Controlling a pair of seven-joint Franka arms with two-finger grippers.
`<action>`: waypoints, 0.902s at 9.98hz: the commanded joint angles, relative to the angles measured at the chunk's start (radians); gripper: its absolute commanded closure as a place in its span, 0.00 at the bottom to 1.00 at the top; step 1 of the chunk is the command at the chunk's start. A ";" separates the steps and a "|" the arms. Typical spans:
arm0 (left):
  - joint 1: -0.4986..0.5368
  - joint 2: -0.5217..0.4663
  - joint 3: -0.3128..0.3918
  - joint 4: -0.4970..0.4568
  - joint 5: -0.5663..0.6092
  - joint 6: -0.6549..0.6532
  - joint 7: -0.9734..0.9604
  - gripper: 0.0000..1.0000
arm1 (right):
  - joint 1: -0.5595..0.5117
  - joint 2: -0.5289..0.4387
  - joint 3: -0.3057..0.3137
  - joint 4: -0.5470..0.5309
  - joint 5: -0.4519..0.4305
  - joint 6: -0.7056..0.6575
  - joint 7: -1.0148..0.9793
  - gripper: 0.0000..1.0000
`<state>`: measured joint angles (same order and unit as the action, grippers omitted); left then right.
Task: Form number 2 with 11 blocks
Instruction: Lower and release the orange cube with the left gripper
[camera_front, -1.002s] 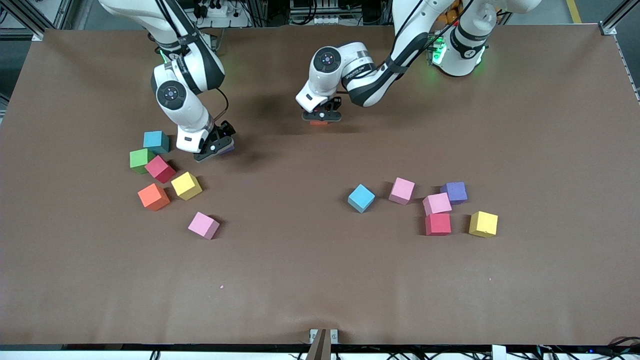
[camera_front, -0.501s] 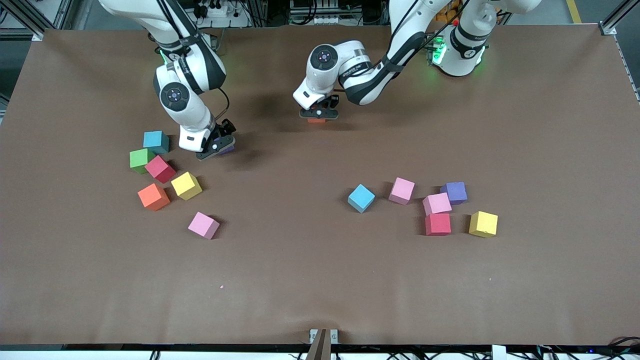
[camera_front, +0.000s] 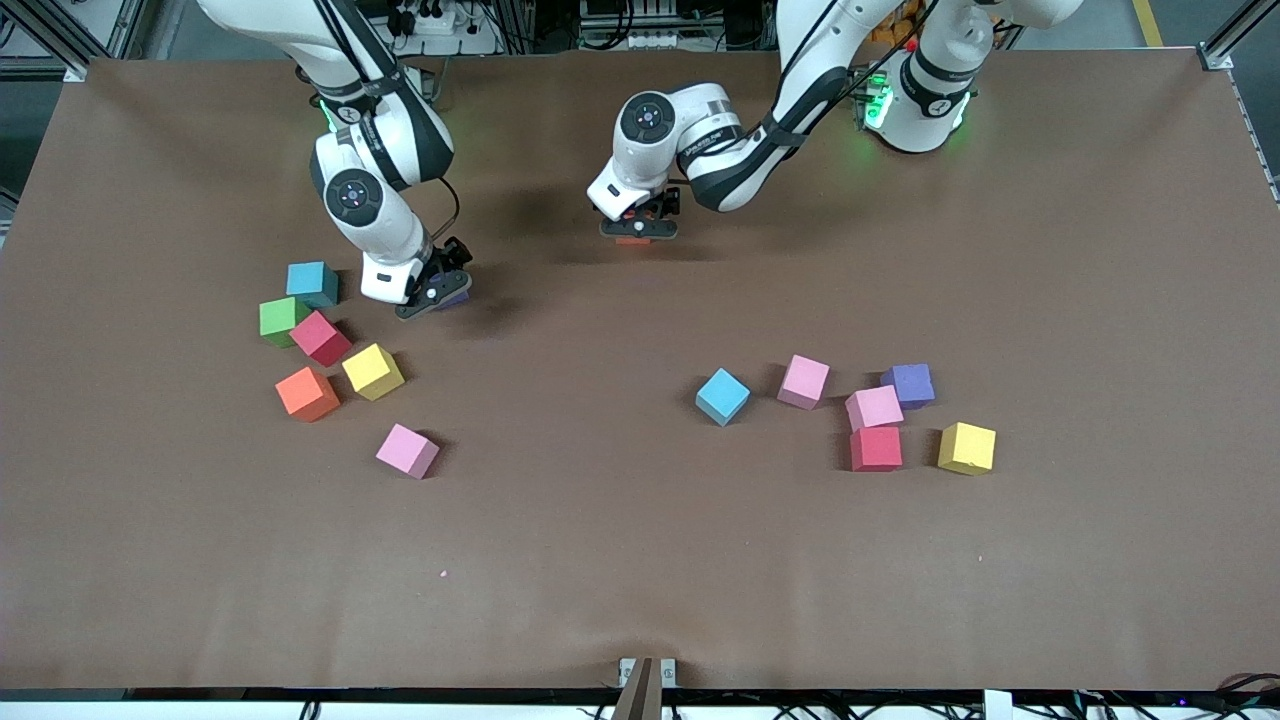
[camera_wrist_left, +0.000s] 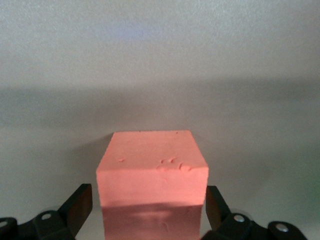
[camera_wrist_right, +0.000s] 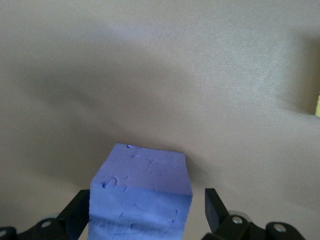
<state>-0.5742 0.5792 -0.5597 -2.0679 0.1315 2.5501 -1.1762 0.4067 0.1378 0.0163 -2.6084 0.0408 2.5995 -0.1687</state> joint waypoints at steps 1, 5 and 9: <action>0.016 -0.074 0.000 0.008 0.022 -0.088 -0.075 0.00 | 0.018 0.014 -0.004 -0.013 0.016 0.022 -0.012 0.00; 0.118 -0.177 0.001 0.020 0.011 -0.139 -0.076 0.00 | 0.018 -0.018 0.002 -0.007 0.016 -0.030 -0.023 0.70; 0.168 -0.165 0.151 0.141 0.007 -0.146 -0.091 0.00 | 0.087 -0.111 0.022 0.024 0.014 -0.085 -0.160 0.77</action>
<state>-0.4026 0.4082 -0.4663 -1.9816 0.1315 2.4290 -1.2401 0.4716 0.1059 0.0353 -2.5838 0.0409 2.5613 -0.2476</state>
